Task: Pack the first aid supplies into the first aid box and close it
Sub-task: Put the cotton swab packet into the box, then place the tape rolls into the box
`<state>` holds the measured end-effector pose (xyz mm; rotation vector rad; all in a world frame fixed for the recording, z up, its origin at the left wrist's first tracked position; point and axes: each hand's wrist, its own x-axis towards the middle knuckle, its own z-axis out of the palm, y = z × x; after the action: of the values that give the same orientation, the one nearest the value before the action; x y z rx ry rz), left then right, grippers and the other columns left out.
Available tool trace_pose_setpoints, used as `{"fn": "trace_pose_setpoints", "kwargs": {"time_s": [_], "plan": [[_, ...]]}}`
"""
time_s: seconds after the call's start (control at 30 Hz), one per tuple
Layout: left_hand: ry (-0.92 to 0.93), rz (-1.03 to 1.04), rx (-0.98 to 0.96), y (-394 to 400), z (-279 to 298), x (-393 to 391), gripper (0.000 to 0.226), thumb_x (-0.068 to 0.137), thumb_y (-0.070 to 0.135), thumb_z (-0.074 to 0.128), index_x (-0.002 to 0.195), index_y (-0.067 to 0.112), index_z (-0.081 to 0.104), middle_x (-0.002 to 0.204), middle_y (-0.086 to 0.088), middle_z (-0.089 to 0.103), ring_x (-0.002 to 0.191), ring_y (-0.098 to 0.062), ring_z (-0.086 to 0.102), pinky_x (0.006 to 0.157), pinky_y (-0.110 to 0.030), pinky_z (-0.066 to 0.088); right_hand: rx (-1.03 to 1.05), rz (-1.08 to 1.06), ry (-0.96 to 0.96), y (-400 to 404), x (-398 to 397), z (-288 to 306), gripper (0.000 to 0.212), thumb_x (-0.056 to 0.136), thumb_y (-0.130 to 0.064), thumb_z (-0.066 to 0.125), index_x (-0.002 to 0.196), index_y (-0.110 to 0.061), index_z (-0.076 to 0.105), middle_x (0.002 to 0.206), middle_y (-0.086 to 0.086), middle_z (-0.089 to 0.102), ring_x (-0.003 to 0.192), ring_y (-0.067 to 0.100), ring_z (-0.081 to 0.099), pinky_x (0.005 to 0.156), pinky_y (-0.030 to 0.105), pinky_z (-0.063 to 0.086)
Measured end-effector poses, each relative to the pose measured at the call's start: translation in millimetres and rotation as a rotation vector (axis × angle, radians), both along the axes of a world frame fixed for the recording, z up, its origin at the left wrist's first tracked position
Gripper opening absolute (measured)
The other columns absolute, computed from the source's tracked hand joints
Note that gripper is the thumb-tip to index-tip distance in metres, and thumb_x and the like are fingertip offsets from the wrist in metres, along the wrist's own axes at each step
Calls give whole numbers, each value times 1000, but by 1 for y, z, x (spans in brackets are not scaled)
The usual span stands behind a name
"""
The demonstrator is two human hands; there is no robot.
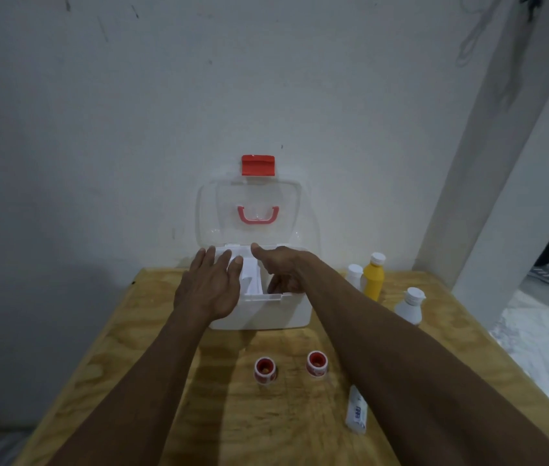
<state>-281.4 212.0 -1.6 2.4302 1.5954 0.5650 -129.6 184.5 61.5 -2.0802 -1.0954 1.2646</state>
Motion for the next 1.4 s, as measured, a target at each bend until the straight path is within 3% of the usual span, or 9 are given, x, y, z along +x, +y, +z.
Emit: {"fn": "trace_pose_setpoints", "kwargs": {"time_s": [0.13,0.33,0.53,0.7,0.8,0.9,1.0,1.13,1.4], "plan": [[-13,-8,22,4,-3,0,91,84,69,-12,151,23,29,162,-5,24,152,-23,12,121,-51,18,38,-10,46,5,-7,-4,80,94,-67,34,144,-4,37,134,26,56,116,40,61,105,49,47],[-14,3,3,3,-3,1,72,95,58,2,152,23,28,163,-5,21,152,-24,9,122,-50,16,74,-25,96,12,-9,-11,76,92,-66,37,139,-6,45,129,20,61,110,38,64,101,48,50],[-23,-6,15,2,-2,0,78,92,61,-2,152,21,29,163,-6,23,152,-23,10,122,-50,17,82,-28,72,7,-11,-7,69,97,-59,36,136,-4,48,125,20,64,109,36,65,100,44,51],[-53,-7,32,9,-3,-3,106,76,76,-19,146,21,39,158,-7,34,150,-25,22,119,-53,23,279,-62,-84,-16,-7,14,52,101,-39,47,130,3,50,121,23,63,94,34,70,77,36,60],[-49,27,6,-2,6,0,80,92,66,-1,148,22,36,159,-8,31,149,-28,22,118,-59,19,485,-66,-257,-35,7,20,34,93,-27,60,99,6,67,96,20,73,77,30,74,74,40,62],[-11,127,108,-22,18,4,63,99,54,14,149,20,33,160,-9,27,150,-28,18,118,-59,11,629,-2,-371,-68,20,23,27,87,-21,64,92,5,73,81,19,75,78,30,73,84,42,59],[-94,145,389,-43,23,4,53,100,47,28,135,13,50,143,-15,49,135,-32,41,112,-54,28,706,80,-424,-108,29,20,18,85,-23,68,93,-8,75,76,7,76,77,19,73,85,31,55],[-259,30,580,-80,13,4,33,97,37,47,113,13,62,112,-10,62,104,-27,55,83,-41,45,682,181,-514,-141,42,-5,17,82,-22,74,95,-12,74,85,5,76,71,12,70,66,18,50],[-239,-130,171,-138,-26,-17,29,89,46,58,107,25,67,108,4,64,93,-15,62,81,-41,54,516,336,-595,-170,44,-46,35,77,-25,78,109,-12,72,111,6,69,95,19,65,84,37,56]]}}
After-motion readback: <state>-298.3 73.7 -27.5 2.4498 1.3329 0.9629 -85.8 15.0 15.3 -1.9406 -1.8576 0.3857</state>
